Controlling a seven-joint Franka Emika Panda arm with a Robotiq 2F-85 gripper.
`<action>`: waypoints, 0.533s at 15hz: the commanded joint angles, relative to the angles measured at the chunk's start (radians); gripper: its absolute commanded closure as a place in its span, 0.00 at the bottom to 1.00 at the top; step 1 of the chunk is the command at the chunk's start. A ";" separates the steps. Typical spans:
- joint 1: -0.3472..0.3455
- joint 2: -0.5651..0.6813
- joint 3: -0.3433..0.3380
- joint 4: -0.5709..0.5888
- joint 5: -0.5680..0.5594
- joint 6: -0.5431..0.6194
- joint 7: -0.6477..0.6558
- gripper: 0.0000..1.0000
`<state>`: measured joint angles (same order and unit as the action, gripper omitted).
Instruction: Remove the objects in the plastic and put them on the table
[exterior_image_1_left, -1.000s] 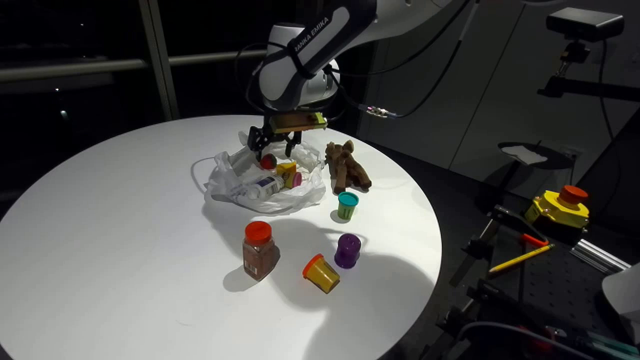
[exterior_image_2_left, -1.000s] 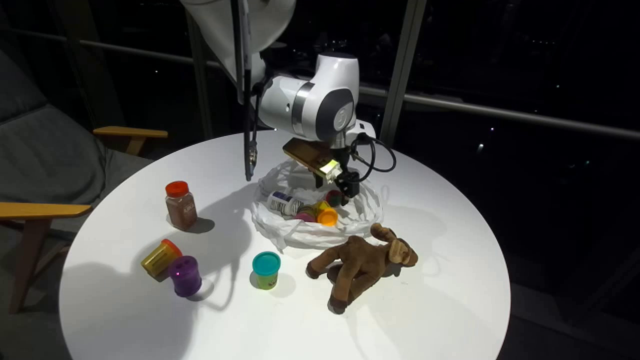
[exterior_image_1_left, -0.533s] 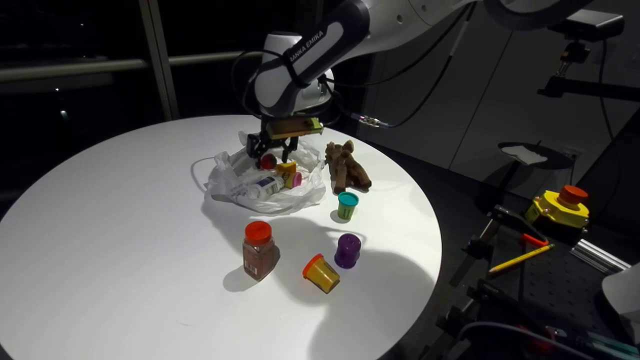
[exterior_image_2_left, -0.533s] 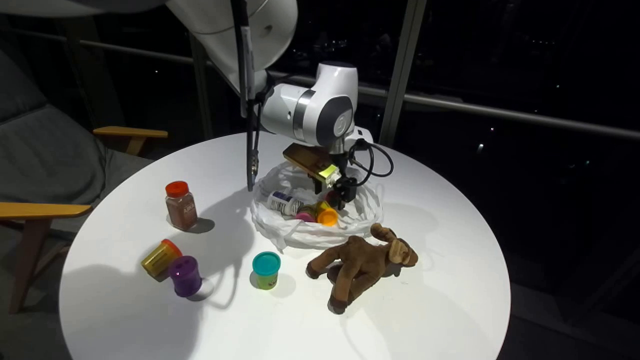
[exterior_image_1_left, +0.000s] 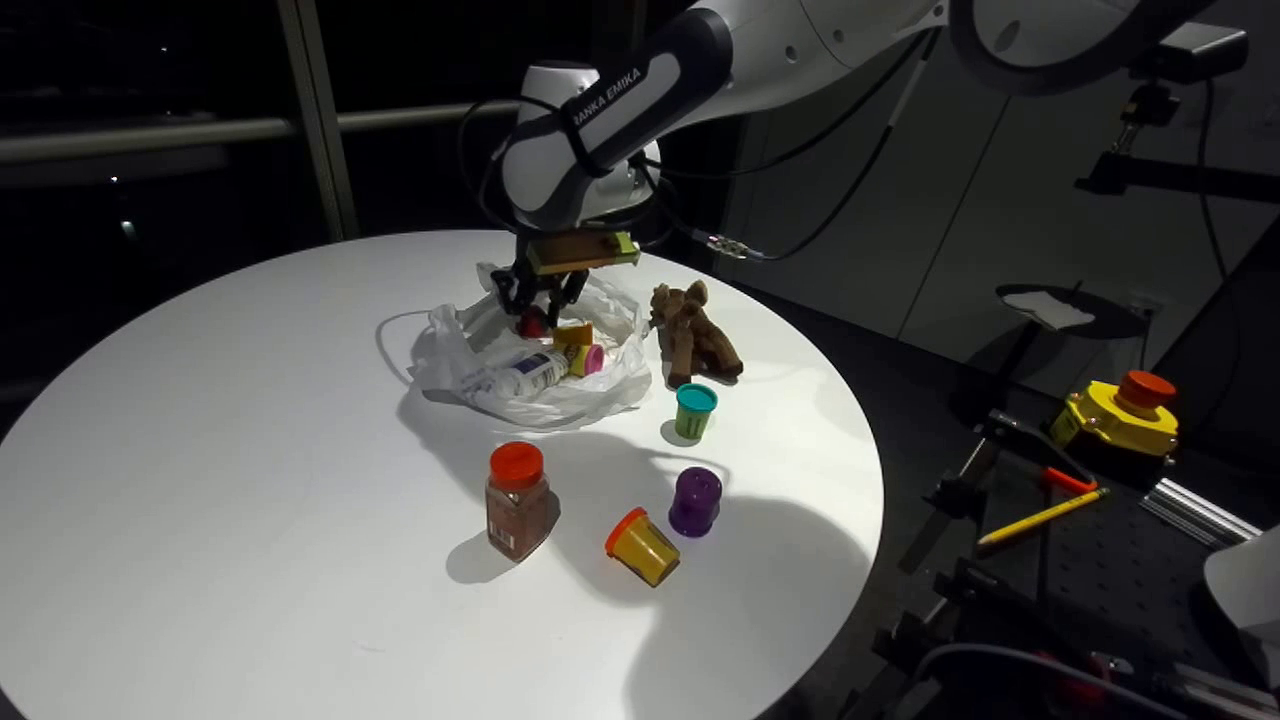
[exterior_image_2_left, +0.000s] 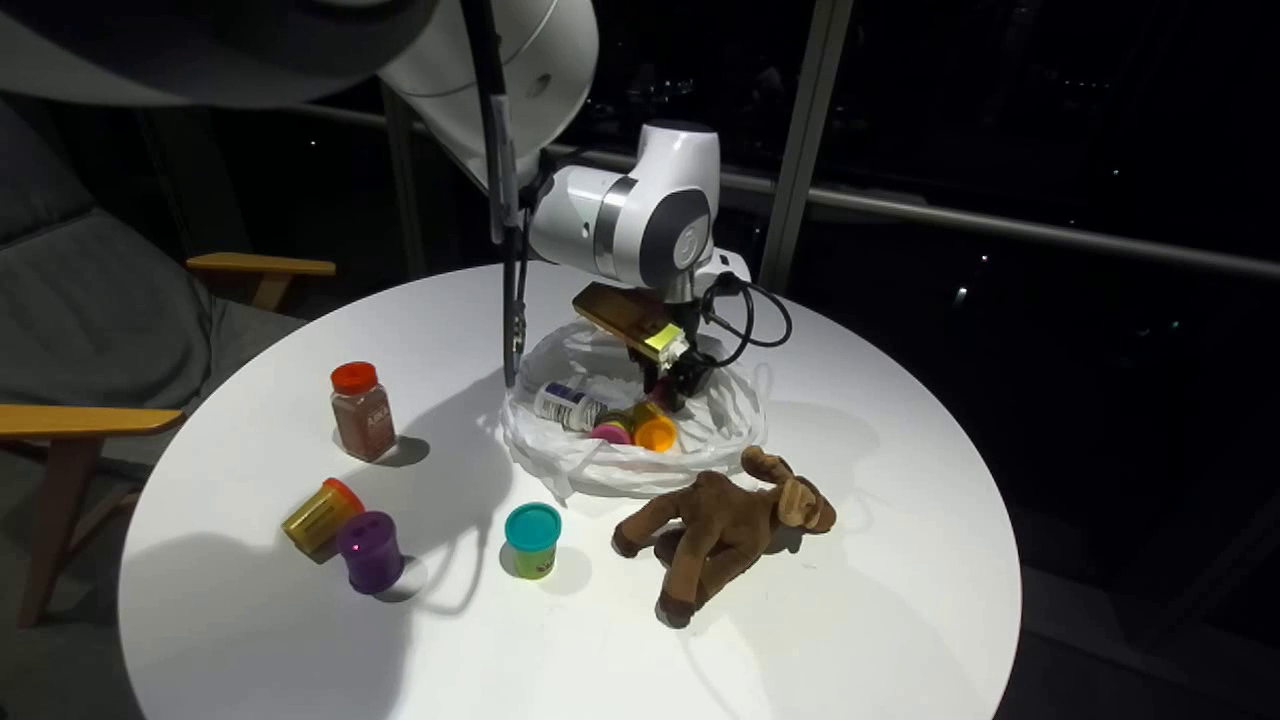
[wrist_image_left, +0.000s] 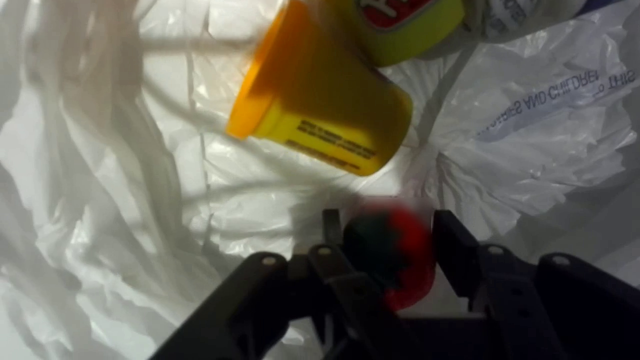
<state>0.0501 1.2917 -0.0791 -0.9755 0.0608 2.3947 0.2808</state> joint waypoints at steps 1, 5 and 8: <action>-0.010 0.034 -0.001 0.081 -0.012 -0.042 -0.004 0.76; -0.002 -0.067 0.000 -0.034 0.000 -0.007 -0.007 0.76; 0.001 -0.215 0.025 -0.202 0.019 -0.002 -0.015 0.76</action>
<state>0.0459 1.2507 -0.0766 -0.9787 0.0614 2.3843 0.2808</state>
